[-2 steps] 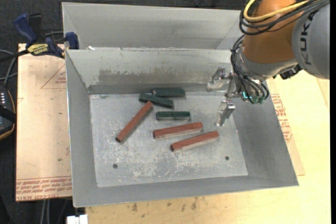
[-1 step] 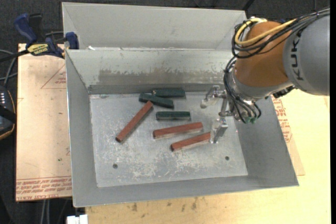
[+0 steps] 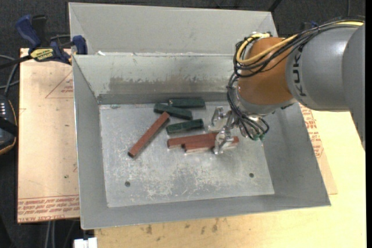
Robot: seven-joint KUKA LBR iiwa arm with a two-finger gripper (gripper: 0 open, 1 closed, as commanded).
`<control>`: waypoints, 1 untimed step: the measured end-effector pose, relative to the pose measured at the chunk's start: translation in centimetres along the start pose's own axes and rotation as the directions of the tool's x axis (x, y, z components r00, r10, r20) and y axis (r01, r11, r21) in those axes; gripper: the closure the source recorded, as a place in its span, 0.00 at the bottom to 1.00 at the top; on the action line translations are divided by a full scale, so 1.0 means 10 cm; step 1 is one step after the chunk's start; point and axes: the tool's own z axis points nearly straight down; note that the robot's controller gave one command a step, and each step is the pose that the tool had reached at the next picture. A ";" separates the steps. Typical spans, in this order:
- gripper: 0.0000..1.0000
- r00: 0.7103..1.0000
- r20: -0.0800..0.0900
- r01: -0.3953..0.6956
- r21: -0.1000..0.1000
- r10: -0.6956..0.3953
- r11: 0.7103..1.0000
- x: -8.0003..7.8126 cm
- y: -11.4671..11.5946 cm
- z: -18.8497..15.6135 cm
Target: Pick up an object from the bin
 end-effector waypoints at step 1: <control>1.00 1.000 0.000 0.000 0.000 0.000 1.000 0.00 0.00 0.00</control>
Offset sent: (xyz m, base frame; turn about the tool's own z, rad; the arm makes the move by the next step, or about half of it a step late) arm -0.0113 -0.0234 0.1257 0.0274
